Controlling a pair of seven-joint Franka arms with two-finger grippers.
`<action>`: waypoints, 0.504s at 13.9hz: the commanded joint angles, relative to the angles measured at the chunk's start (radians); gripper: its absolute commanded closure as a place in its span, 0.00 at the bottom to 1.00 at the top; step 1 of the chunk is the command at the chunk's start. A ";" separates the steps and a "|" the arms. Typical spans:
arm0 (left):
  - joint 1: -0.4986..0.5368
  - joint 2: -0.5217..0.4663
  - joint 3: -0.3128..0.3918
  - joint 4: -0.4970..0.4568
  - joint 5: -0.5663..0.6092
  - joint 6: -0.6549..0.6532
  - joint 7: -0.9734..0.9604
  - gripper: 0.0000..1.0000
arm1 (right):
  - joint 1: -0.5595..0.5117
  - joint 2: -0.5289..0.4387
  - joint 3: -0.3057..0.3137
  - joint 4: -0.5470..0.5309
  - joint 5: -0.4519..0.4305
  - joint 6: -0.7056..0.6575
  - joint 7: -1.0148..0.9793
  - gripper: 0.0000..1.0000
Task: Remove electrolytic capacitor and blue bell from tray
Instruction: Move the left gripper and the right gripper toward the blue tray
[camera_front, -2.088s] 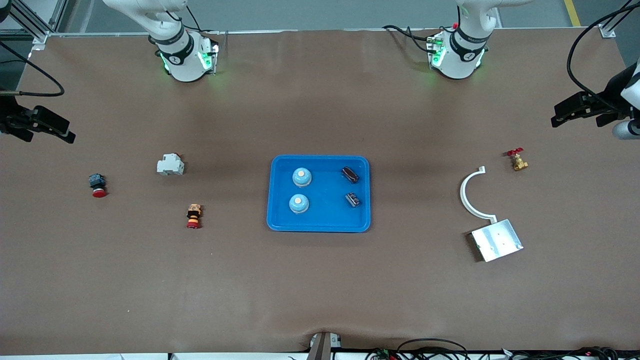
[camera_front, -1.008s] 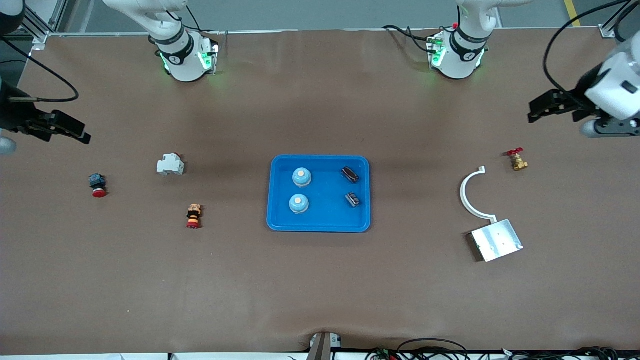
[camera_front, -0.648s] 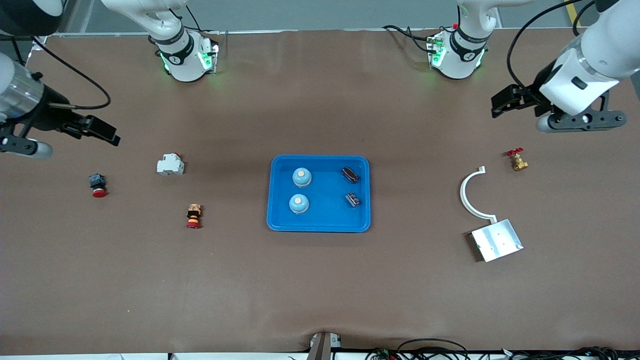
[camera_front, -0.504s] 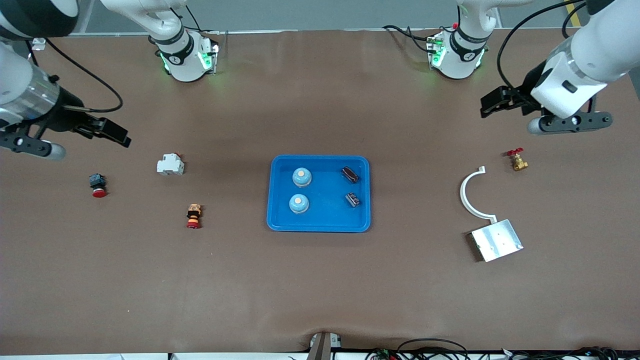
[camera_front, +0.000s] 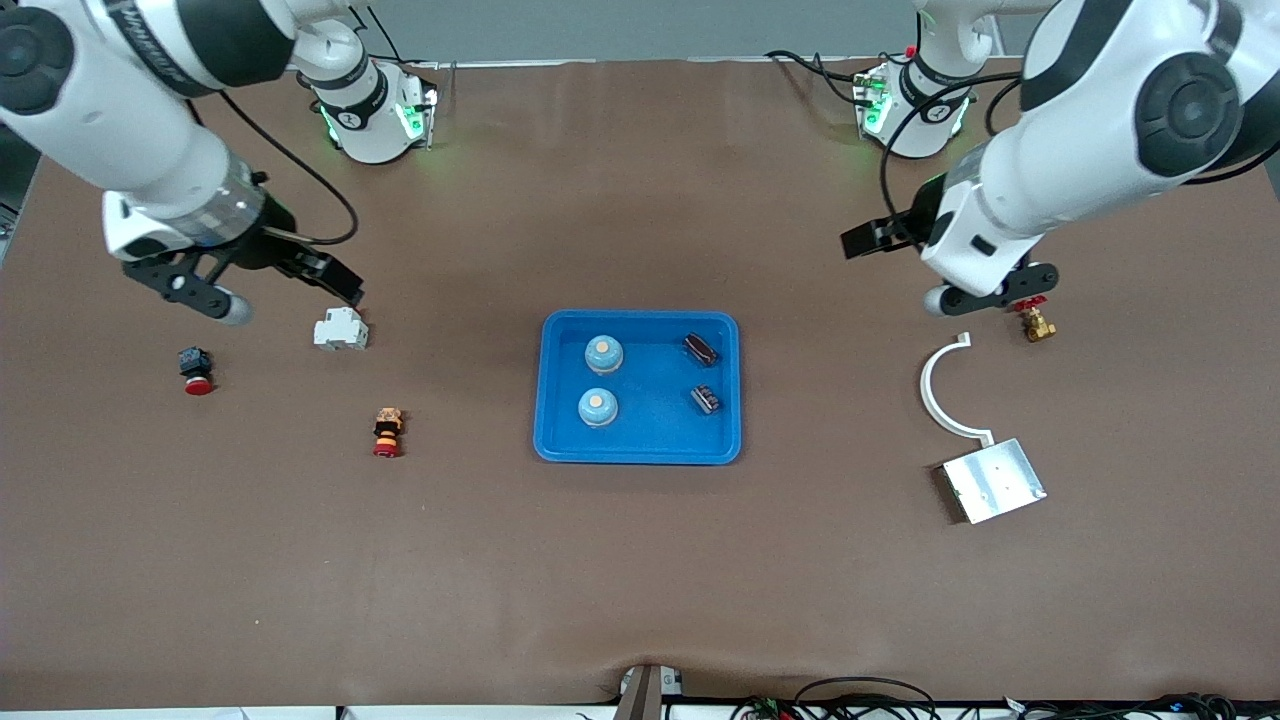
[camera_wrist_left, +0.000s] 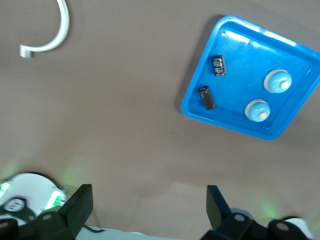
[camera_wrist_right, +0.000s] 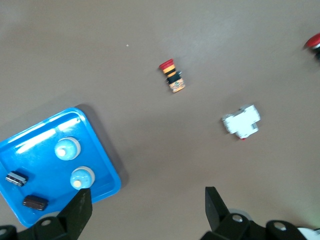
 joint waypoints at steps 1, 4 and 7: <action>-0.044 0.059 -0.023 0.045 -0.012 0.040 -0.174 0.00 | 0.074 -0.033 -0.010 -0.087 0.011 0.089 0.133 0.00; -0.084 0.115 -0.023 0.045 -0.012 0.141 -0.283 0.00 | 0.146 -0.021 -0.012 -0.123 0.010 0.161 0.250 0.00; -0.155 0.192 -0.019 0.045 0.045 0.255 -0.449 0.00 | 0.205 0.037 -0.012 -0.123 0.010 0.201 0.346 0.00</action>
